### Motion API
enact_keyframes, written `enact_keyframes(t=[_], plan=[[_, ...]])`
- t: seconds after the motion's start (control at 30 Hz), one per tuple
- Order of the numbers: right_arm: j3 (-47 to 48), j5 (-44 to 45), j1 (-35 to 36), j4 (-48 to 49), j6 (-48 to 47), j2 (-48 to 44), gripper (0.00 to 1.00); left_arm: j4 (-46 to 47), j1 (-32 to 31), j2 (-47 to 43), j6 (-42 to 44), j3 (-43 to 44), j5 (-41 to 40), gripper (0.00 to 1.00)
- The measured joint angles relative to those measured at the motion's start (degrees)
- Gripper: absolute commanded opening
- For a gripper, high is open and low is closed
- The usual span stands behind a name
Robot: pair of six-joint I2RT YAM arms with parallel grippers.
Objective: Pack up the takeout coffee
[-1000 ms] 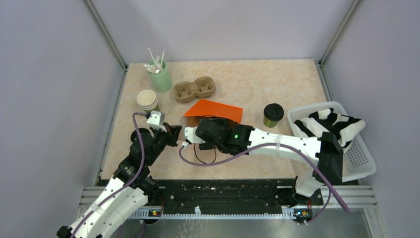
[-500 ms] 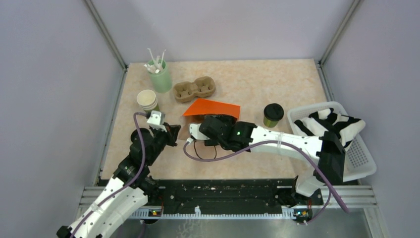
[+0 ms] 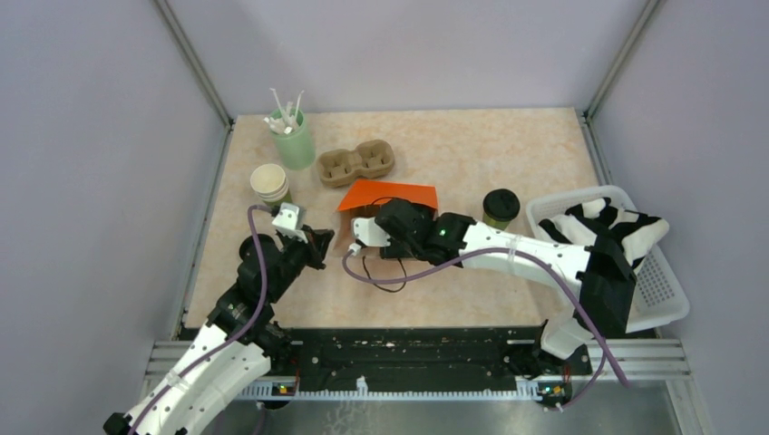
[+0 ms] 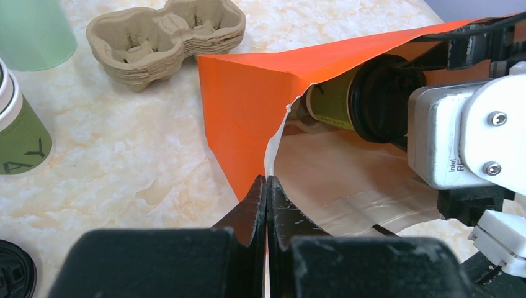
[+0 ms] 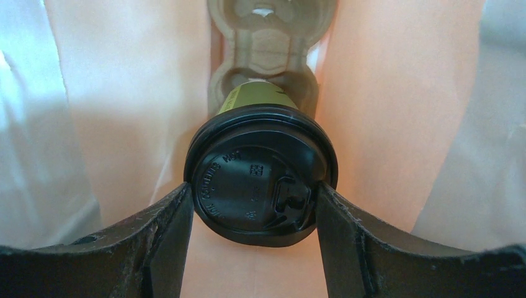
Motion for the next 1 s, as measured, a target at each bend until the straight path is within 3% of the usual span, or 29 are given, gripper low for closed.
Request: enact_keyframes(t=[0.67, 1.0], plan=[[-0.4, -3.1, -4.4, 5.9, -5.0, 1.5, 0.61, 0.0, 0.0, 0.5, 0.7, 0.6, 1.8, 0.0], [1.0, -5.5, -4.3, 4.0, -5.2, 2.8, 0.61, -1.2, 0.0, 3.7, 1.4, 4.1, -1.8, 0.0]])
